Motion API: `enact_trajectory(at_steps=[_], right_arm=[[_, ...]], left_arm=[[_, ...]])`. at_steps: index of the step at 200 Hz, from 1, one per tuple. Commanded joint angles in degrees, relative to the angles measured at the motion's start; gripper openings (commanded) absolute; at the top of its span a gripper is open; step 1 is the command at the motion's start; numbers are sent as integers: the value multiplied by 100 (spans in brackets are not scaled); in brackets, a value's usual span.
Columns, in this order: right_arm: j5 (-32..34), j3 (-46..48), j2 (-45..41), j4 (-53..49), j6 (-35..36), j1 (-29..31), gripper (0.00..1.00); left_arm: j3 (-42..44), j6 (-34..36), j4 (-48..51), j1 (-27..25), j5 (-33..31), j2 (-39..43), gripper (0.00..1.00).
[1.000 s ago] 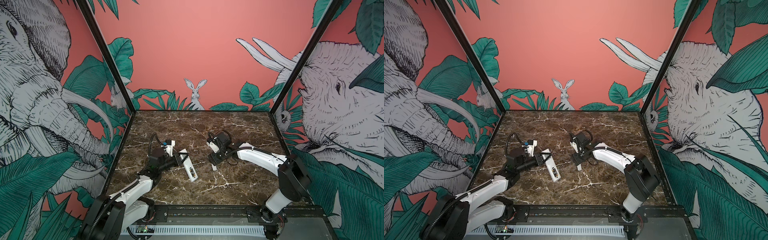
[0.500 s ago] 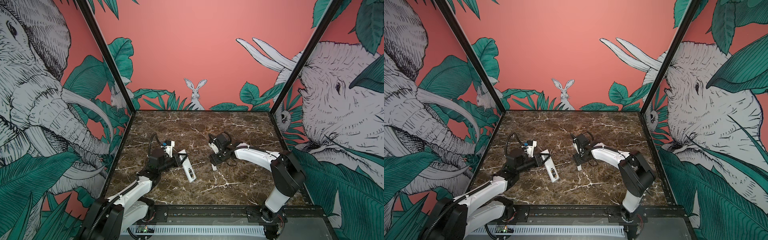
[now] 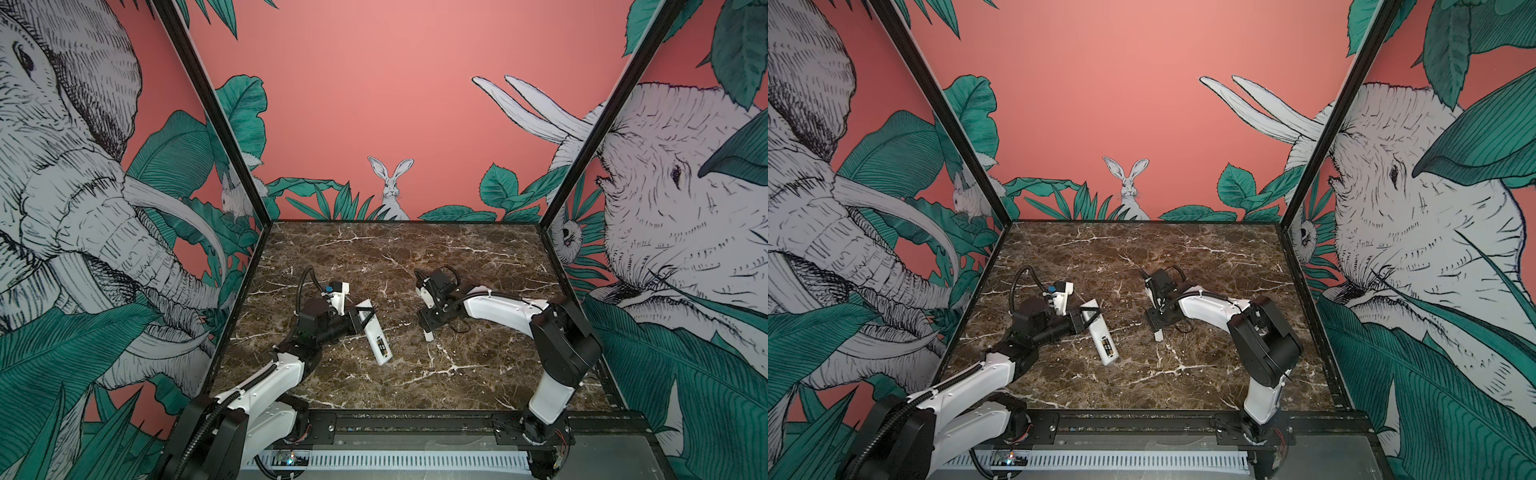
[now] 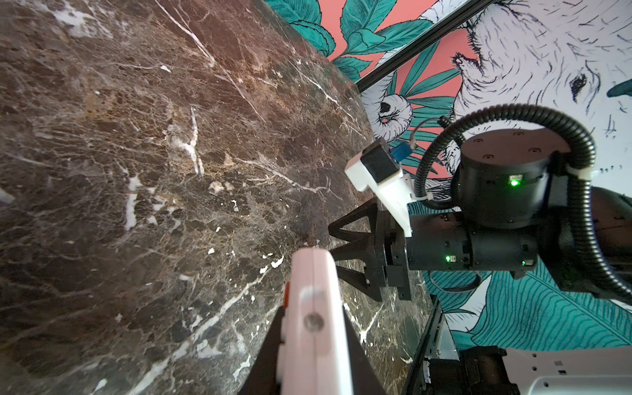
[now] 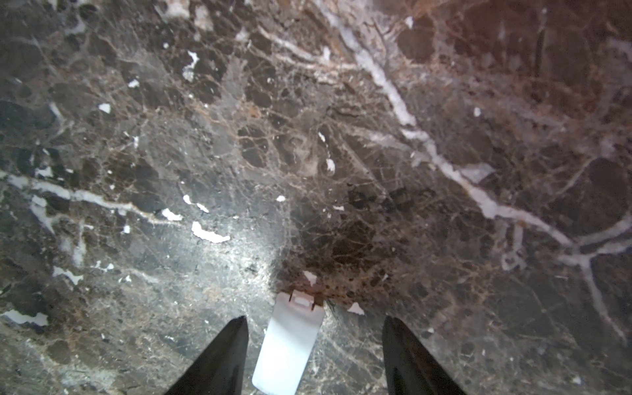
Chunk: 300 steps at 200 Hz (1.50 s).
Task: Load the batteries into the remote control
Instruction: 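Lower the open right gripper over the white battery cover and grasp it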
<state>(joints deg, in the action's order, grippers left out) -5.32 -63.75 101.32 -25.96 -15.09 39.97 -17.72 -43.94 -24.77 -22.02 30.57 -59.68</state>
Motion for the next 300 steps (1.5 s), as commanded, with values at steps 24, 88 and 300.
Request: enact_trajectory(at_steps=[24,88,300], right_arm=[[-93,95,148,278,-185,-2,63],[-110,129,252,336,-206,71,57],[208,-214,592,129,-73,593,38]], left_arm=[[78,-24,-286,31,28,-35,0],[119,-88,-396,30,28,-108,0],[146,-80,-423,26,0,-208,0]])
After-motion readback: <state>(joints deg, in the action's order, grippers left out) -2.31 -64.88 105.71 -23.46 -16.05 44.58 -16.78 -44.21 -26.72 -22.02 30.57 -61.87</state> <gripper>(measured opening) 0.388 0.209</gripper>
